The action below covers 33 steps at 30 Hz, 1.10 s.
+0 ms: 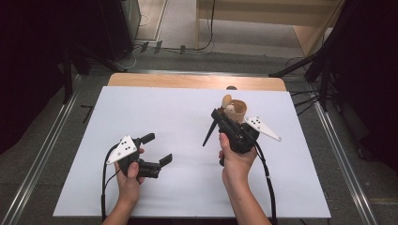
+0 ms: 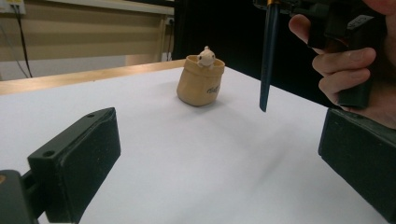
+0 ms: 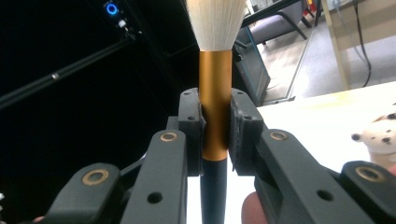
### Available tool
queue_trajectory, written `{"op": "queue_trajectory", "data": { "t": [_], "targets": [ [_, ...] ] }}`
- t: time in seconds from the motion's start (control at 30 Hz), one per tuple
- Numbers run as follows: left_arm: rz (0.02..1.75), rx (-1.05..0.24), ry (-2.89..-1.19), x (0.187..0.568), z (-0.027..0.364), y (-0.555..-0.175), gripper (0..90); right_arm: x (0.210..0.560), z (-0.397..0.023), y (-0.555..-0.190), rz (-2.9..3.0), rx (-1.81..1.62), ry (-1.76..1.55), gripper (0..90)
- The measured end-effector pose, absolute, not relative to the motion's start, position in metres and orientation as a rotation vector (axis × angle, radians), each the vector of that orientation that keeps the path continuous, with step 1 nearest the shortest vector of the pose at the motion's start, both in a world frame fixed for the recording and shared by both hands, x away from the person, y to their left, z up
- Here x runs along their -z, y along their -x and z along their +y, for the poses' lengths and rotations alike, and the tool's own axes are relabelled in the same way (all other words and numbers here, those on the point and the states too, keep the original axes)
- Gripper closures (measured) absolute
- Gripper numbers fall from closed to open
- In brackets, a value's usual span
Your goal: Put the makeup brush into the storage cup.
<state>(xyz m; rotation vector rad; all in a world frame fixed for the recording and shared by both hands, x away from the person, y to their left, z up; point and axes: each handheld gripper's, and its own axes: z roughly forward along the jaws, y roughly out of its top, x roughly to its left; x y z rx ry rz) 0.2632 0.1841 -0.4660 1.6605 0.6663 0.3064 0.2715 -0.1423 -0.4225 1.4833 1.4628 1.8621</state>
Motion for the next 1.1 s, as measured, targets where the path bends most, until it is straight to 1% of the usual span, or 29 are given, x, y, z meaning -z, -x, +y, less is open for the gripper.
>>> {"op": "queue_trajectory", "data": {
  "t": [0.43,0.73,1.1],
  "targets": [
    [0.726,-0.382,-1.677,0.48,0.22,-0.252,0.0,0.423,-0.154,-0.276,1.53,-1.743,-1.346,79.2],
    [0.766,-0.433,-1.674,0.481,0.242,-0.248,0.0,0.425,-0.166,-0.283,1.551,-1.681,-1.32,79.2],
    [0.827,-0.469,-1.658,0.483,0.273,-0.242,0.0,0.417,-0.182,-0.287,1.518,-1.663,-1.28,79.1]
  ]
}}
